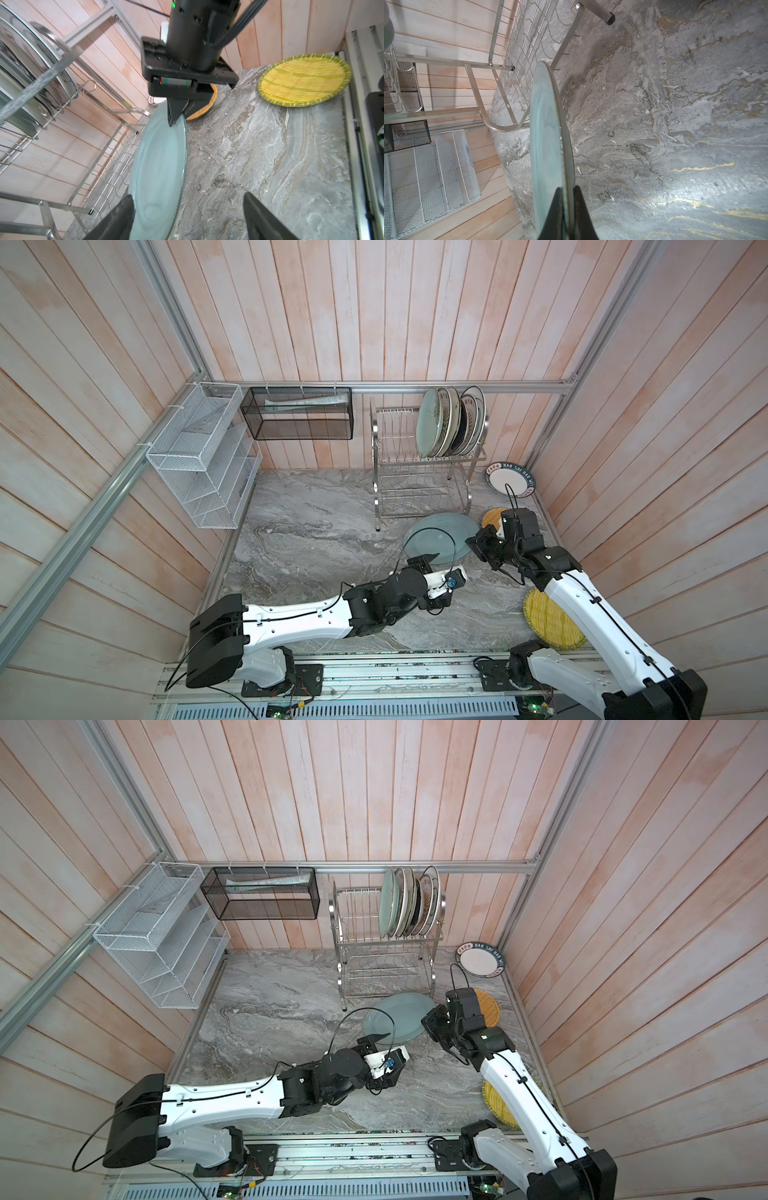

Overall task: Load plates into a dish rack
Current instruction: Place the plate on the dish rack.

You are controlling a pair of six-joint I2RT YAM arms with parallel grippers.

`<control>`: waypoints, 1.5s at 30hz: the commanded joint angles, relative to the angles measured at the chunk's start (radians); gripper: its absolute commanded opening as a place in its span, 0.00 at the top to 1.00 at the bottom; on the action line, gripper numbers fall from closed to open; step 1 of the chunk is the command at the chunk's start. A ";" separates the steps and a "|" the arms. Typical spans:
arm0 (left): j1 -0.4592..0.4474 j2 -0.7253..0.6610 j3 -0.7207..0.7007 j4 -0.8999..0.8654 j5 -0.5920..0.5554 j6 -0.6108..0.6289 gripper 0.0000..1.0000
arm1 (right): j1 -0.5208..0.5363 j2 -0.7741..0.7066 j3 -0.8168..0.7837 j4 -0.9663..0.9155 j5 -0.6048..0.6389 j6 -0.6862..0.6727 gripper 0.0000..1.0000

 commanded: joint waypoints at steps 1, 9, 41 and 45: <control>-0.001 0.051 0.055 0.009 -0.045 0.100 0.25 | 0.008 -0.053 0.066 0.061 -0.007 0.033 1.00; 0.013 0.172 0.120 0.050 -0.080 0.132 0.49 | 0.014 -0.094 0.062 0.032 0.011 0.037 1.00; 0.026 -0.006 0.011 0.046 0.035 -0.018 1.00 | 0.017 -0.113 0.059 0.114 0.016 -0.055 0.24; 0.015 -0.143 -0.032 -0.013 0.101 -0.125 1.00 | 0.016 -0.098 0.100 0.157 0.054 -0.158 0.17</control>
